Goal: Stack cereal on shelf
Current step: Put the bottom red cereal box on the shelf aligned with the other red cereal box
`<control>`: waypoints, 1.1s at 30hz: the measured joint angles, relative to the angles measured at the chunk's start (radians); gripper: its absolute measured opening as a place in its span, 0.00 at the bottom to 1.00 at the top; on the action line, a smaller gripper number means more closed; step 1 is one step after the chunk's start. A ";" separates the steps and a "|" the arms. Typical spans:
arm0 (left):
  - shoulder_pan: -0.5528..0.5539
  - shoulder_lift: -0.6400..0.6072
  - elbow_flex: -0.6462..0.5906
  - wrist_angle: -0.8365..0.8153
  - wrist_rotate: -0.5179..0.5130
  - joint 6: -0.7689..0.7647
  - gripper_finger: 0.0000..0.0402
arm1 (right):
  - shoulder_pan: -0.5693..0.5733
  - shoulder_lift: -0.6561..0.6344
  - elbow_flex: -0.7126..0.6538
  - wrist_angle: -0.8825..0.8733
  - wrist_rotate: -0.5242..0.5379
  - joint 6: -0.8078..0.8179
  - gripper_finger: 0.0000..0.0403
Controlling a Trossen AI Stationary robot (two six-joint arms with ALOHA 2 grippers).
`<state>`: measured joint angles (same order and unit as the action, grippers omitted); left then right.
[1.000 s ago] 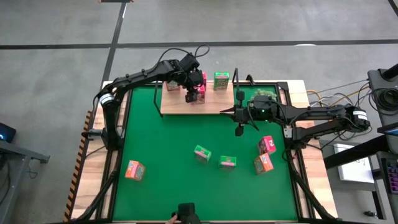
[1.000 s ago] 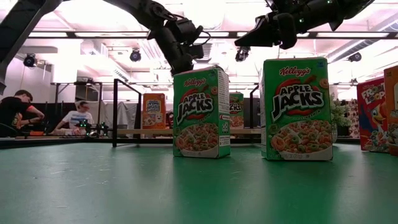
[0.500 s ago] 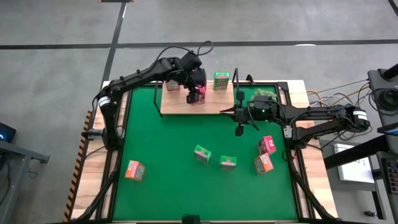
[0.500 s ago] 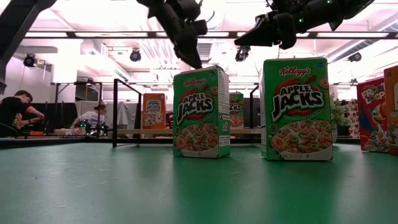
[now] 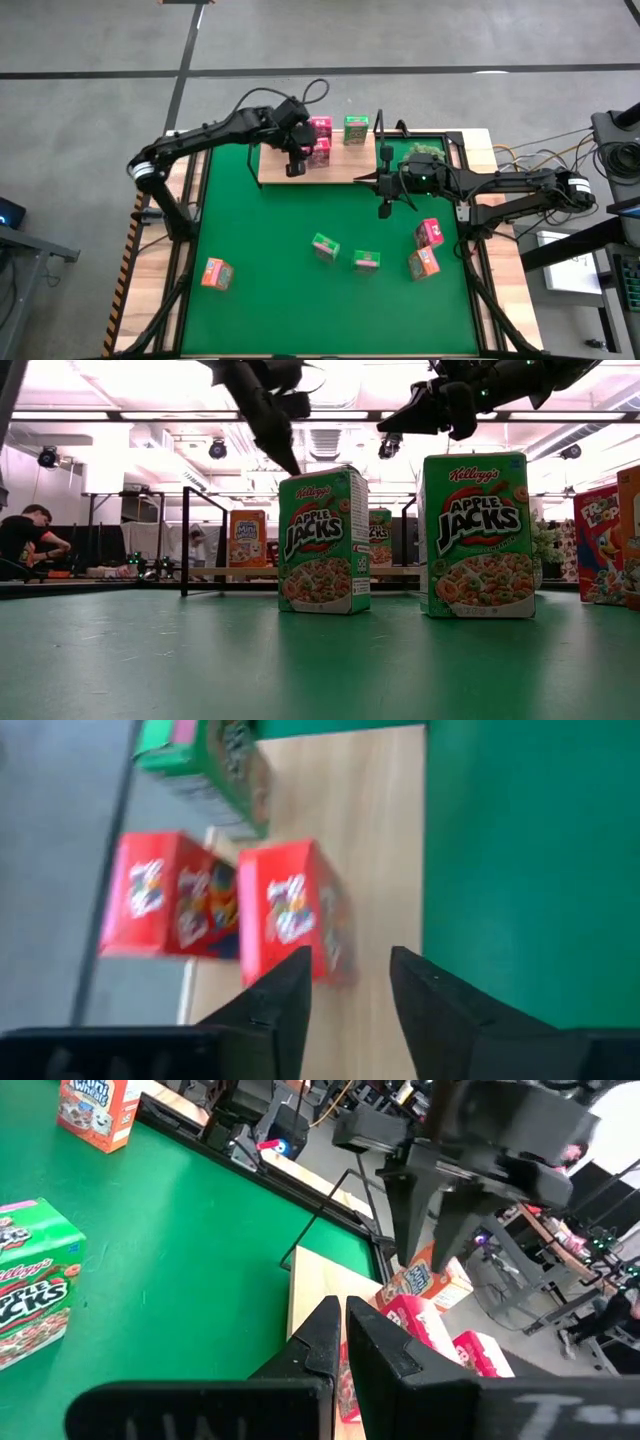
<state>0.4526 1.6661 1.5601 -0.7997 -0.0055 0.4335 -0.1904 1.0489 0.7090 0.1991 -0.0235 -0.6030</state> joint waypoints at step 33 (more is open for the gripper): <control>0.069 0.013 -0.352 0.510 -0.081 -0.016 0.00 | -0.020 0.000 0.000 0.019 -0.001 -0.016 0.03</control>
<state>0.5217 1.6789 1.2081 -0.2897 -0.0862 0.4173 -0.2104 1.0485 0.7090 0.2180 -0.0244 -0.6186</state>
